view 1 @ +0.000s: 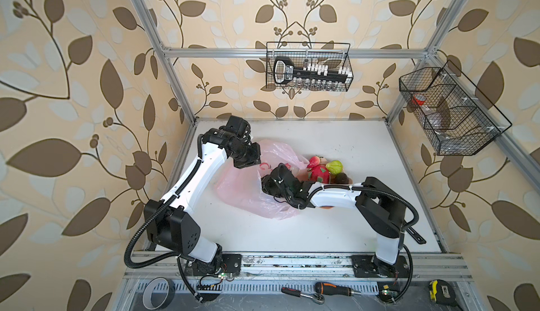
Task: Place the fruits into the plastic bag
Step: Place the fruit in the plastic bag.
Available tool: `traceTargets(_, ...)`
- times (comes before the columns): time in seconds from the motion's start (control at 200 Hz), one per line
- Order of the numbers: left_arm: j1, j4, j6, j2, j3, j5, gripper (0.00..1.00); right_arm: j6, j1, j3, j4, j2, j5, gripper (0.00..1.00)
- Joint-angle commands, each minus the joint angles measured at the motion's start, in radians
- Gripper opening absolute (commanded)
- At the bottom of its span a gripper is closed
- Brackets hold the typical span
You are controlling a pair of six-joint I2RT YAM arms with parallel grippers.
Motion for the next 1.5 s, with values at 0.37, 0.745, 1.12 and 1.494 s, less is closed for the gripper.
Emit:
traceTargets(0.37,-0.008,0.024,0.004,-0.047,-0.072,0.022,0.00,0.084,0.013,0.155,0.063,0.176,-0.152,0.53)
traceTargets(0.745,-0.008,0.024,0.005,-0.047,-0.057,0.006,0.00,0.001,-0.002,0.174,0.047,0.149,-0.215,0.82)
traceTargets(1.12,-0.008,0.022,-0.002,-0.046,-0.065,-0.026,0.00,-0.081,-0.011,0.135,-0.051,0.033,-0.244,0.93)
traceTargets(1.494,-0.008,0.021,-0.019,-0.047,-0.088,-0.058,0.00,-0.127,-0.012,0.008,-0.165,-0.126,-0.244,0.96)
